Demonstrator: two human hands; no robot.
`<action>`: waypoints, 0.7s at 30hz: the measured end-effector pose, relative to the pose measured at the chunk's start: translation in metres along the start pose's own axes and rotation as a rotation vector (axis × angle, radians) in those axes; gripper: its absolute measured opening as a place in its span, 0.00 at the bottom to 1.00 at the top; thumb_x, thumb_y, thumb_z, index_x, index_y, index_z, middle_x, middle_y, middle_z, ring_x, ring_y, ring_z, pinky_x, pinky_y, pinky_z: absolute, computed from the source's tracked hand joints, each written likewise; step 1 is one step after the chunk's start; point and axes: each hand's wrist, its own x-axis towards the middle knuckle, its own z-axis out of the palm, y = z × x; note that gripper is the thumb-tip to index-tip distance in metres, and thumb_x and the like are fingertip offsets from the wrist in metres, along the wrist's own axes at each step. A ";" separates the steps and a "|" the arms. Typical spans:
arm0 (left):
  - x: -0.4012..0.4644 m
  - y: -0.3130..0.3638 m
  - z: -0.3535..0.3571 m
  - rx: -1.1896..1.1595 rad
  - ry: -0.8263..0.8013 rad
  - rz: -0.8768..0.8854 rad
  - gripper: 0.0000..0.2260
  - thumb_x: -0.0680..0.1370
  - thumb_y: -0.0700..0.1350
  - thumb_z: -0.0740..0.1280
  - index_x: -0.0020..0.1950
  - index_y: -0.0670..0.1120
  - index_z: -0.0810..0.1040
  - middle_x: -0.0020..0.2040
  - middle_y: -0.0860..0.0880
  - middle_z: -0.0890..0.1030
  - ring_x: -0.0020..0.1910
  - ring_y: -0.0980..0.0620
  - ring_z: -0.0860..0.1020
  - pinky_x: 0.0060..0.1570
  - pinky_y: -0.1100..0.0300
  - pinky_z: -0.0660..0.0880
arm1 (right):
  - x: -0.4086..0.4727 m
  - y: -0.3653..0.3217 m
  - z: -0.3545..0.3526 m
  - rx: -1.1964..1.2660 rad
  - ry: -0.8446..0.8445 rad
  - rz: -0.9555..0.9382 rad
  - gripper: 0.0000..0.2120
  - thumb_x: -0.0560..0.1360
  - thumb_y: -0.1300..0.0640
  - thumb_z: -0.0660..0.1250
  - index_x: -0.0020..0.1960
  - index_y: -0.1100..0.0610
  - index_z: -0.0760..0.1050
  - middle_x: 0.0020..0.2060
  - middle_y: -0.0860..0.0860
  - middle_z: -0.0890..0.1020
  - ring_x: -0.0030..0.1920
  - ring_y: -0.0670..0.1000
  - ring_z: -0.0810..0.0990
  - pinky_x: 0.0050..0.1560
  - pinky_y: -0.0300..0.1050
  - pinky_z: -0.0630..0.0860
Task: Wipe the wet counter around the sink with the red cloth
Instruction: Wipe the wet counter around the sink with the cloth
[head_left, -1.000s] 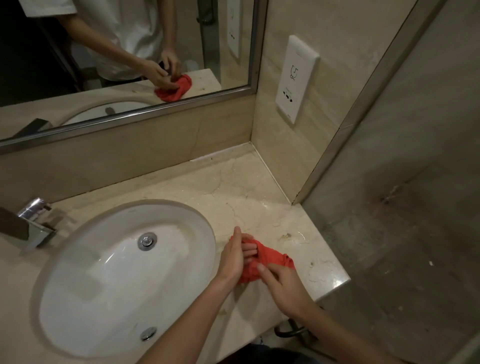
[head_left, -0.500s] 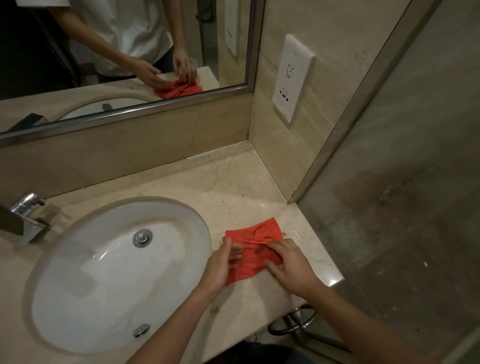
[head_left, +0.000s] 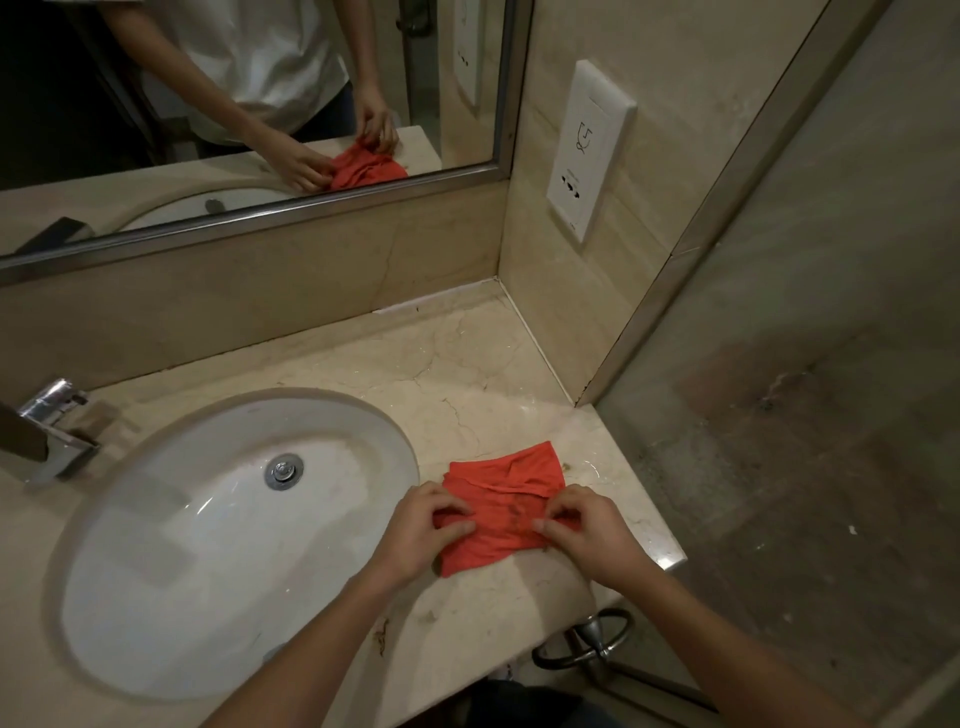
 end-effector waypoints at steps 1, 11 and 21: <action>0.000 0.000 -0.001 -0.027 0.040 0.002 0.06 0.73 0.48 0.76 0.48 0.56 0.84 0.48 0.57 0.78 0.51 0.59 0.74 0.52 0.68 0.69 | 0.001 -0.001 -0.001 -0.001 0.021 0.000 0.06 0.71 0.53 0.77 0.40 0.53 0.82 0.46 0.44 0.80 0.49 0.41 0.77 0.49 0.31 0.69; 0.029 0.007 0.002 0.091 0.154 -0.009 0.07 0.73 0.45 0.75 0.50 0.49 0.83 0.41 0.54 0.75 0.45 0.54 0.73 0.46 0.61 0.70 | 0.037 -0.012 -0.014 -0.261 0.005 -0.001 0.06 0.71 0.57 0.77 0.40 0.50 0.79 0.38 0.46 0.74 0.46 0.48 0.73 0.42 0.30 0.65; 0.046 0.007 -0.016 -0.002 0.091 0.000 0.15 0.73 0.48 0.75 0.58 0.48 0.80 0.54 0.52 0.79 0.54 0.54 0.75 0.57 0.59 0.73 | 0.080 -0.025 -0.025 -0.275 -0.051 -0.059 0.24 0.68 0.48 0.79 0.60 0.56 0.78 0.55 0.48 0.77 0.57 0.47 0.72 0.58 0.38 0.69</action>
